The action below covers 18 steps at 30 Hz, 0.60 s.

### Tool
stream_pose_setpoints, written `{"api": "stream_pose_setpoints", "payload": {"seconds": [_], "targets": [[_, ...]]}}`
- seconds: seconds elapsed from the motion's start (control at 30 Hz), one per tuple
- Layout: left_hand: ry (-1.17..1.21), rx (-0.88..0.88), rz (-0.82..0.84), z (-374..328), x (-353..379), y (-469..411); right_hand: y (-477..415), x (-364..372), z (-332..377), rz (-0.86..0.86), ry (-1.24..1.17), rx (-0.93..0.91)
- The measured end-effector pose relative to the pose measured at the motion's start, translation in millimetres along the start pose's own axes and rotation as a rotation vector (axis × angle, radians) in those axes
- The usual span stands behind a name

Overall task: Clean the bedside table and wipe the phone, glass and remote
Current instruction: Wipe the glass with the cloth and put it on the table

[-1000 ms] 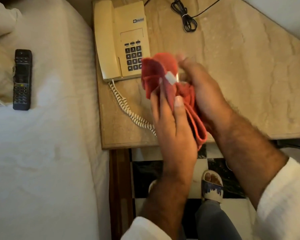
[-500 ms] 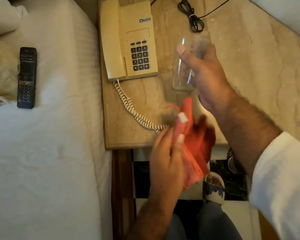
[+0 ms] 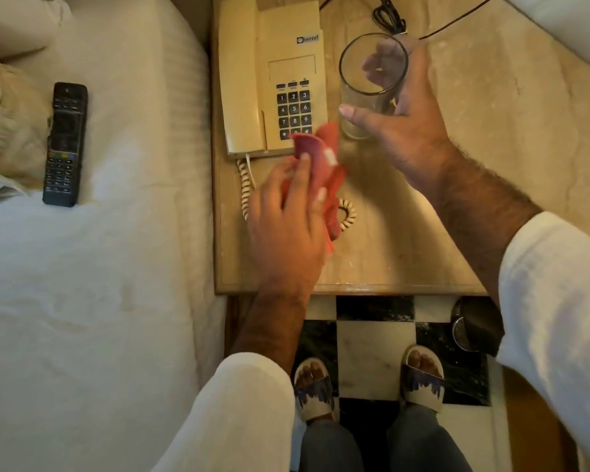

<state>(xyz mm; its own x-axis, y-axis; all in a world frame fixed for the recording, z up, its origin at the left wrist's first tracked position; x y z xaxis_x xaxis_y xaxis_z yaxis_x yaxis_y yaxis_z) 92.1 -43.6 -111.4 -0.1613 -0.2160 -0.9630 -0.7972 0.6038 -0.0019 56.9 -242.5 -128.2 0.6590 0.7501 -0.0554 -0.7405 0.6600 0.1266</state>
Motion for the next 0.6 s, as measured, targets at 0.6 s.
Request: {"api": "stream_pose_setpoints", "payload": {"seconds": [0.6], "targets": [[-0.212, 0.128, 0.258, 2, 45, 22, 104, -10, -71, 0.007, 1.025, -0.008]]}}
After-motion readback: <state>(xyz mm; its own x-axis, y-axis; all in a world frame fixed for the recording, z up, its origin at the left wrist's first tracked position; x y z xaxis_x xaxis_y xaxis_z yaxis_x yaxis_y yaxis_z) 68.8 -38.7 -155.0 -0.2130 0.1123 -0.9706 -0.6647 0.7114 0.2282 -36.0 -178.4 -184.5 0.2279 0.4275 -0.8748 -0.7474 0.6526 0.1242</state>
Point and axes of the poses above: each hand's wrist, its own y-axis away from the middle knuckle, its own x-axis out of the palm, z = x × y, the point moved 8 cm from there along -y, towards the middle knuckle, and after that the axes turned 10 degrees about -y, right-handed, at the moved point
